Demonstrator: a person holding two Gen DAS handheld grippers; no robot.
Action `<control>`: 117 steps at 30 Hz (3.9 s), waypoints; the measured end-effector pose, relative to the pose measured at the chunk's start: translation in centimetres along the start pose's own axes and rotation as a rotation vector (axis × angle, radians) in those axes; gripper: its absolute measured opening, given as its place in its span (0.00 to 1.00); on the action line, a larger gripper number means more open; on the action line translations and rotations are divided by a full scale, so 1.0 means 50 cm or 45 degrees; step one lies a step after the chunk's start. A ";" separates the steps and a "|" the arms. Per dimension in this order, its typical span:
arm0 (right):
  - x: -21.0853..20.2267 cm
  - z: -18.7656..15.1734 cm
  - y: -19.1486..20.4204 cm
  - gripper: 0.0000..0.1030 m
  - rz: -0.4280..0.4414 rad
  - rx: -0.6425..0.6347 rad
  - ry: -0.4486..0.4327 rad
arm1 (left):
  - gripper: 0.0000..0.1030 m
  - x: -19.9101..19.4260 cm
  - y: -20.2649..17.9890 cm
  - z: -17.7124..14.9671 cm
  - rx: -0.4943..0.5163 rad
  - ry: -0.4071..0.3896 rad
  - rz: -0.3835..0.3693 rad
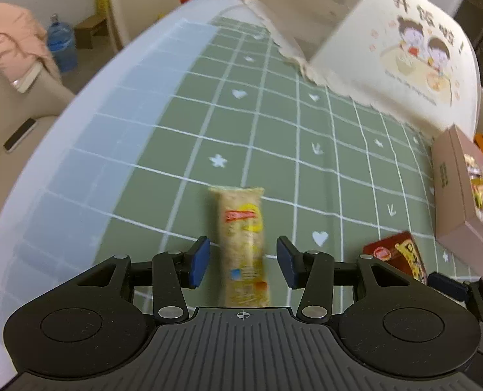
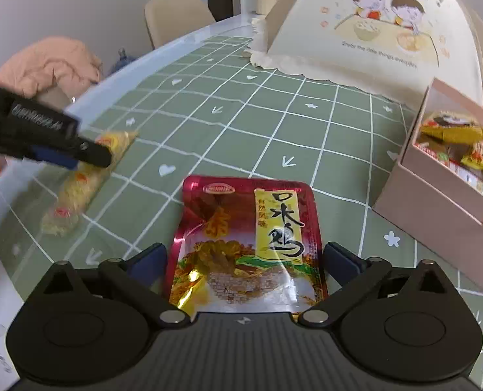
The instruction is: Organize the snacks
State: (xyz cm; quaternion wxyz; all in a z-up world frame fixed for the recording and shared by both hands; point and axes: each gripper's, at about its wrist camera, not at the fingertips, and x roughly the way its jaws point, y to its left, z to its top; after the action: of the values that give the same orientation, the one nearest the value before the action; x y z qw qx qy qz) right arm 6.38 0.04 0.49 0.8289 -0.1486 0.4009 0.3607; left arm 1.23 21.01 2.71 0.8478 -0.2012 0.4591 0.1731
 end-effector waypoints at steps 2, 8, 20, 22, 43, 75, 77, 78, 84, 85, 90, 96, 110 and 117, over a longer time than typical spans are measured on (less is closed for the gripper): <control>-0.001 0.002 -0.002 1.00 0.005 0.002 0.010 | 0.44 0.007 -0.016 -0.004 0.040 0.002 0.013; -0.030 0.001 -0.032 0.85 0.073 0.068 0.050 | 0.33 0.008 -0.048 -0.011 0.122 0.046 -0.062; -0.143 -0.034 -0.118 0.67 0.121 0.263 -0.022 | 0.33 0.006 -0.145 -0.057 0.240 0.129 -0.225; -0.165 -0.033 -0.122 0.67 0.089 0.250 -0.055 | 0.33 0.004 -0.153 -0.064 0.243 0.148 -0.249; -0.401 -0.066 -0.260 0.67 -0.308 0.347 -0.275 | 0.32 -0.279 -0.395 0.109 0.620 -0.322 -0.743; -0.290 0.095 -0.431 0.84 -0.373 0.524 -0.345 | 0.33 -0.112 -0.453 0.132 0.705 -0.180 -0.534; -0.282 0.057 -0.413 0.84 -0.382 0.497 -0.305 | 0.33 -0.106 -0.428 0.103 0.681 -0.171 -0.507; -0.278 0.037 -0.402 0.84 -0.392 0.487 -0.287 | 0.33 -0.099 -0.414 0.082 0.666 -0.162 -0.498; -0.242 -0.082 -0.317 0.84 -0.382 0.417 -0.171 | 0.33 -0.045 -0.314 -0.066 0.532 -0.071 -0.410; -0.236 -0.091 -0.304 0.84 -0.388 0.392 -0.160 | 0.33 -0.039 -0.301 -0.084 0.508 -0.044 -0.404; -0.260 -0.092 -0.297 0.83 -0.488 0.380 -0.253 | 0.33 -0.049 -0.265 -0.126 0.482 0.025 -0.391; -0.241 0.021 -0.330 0.83 -0.485 0.025 -0.201 | 0.33 -0.102 -0.272 -0.106 0.495 -0.015 -0.465; -0.033 0.131 -0.439 0.87 -0.212 0.023 0.399 | 0.33 -0.152 -0.258 -0.069 0.475 -0.046 -0.588; -0.048 0.110 -0.447 0.87 -0.218 -0.041 0.431 | 0.33 -0.115 -0.244 -0.053 0.411 0.005 -0.602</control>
State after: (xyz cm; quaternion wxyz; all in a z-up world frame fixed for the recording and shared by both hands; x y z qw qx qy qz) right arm 24.47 -13.72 4.84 0.7748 -0.2539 0.5148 0.2650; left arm 2.20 8.60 8.49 0.8848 -0.1656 0.4227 -0.1051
